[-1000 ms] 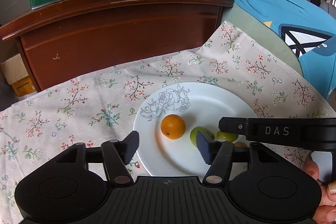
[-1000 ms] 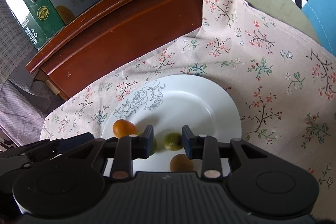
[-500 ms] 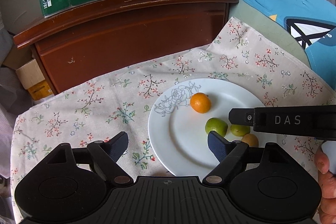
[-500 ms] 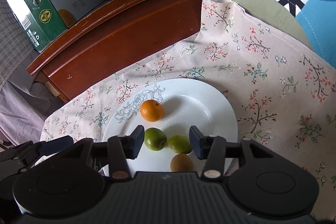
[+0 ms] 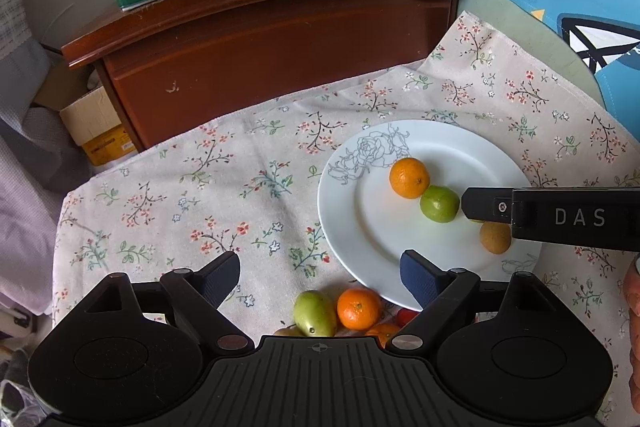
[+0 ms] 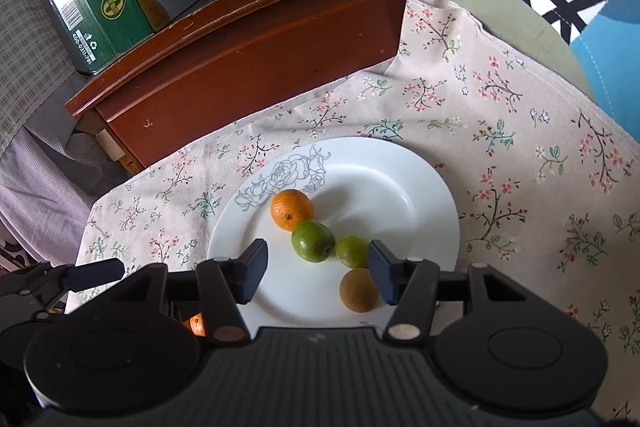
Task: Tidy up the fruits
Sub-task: 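Open both grippers and pull them back from the plate, then move both open grippers back over the remaining fruit cluster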
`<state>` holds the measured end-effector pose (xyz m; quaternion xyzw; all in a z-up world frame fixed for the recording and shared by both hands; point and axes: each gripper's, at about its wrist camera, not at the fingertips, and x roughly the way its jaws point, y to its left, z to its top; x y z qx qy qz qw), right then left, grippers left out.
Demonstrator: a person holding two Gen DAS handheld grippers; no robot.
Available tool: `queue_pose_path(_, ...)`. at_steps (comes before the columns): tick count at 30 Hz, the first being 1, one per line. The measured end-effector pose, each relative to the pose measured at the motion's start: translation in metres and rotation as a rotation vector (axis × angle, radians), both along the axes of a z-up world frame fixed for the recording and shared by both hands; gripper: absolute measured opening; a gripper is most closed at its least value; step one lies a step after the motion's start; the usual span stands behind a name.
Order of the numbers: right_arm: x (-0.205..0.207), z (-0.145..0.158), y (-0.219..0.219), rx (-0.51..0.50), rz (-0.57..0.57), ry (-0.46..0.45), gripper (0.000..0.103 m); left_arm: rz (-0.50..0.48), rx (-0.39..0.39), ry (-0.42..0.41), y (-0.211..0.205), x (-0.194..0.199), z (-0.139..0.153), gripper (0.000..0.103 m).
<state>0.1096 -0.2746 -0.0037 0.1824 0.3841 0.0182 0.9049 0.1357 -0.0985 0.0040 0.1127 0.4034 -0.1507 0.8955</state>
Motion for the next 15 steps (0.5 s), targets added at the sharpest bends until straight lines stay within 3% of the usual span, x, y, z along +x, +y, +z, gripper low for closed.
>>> queue_pose_path(4,-0.005,0.005,0.003,-0.004,0.008,-0.004,0.056,-0.003,0.011,-0.004,0.009,-0.005,0.007,0.089)
queue_pose_path(15,-0.022,0.015,0.021,-0.014,0.082,-0.020,0.056,0.064,-0.070,-0.004,0.062,-0.011,0.036,0.090)
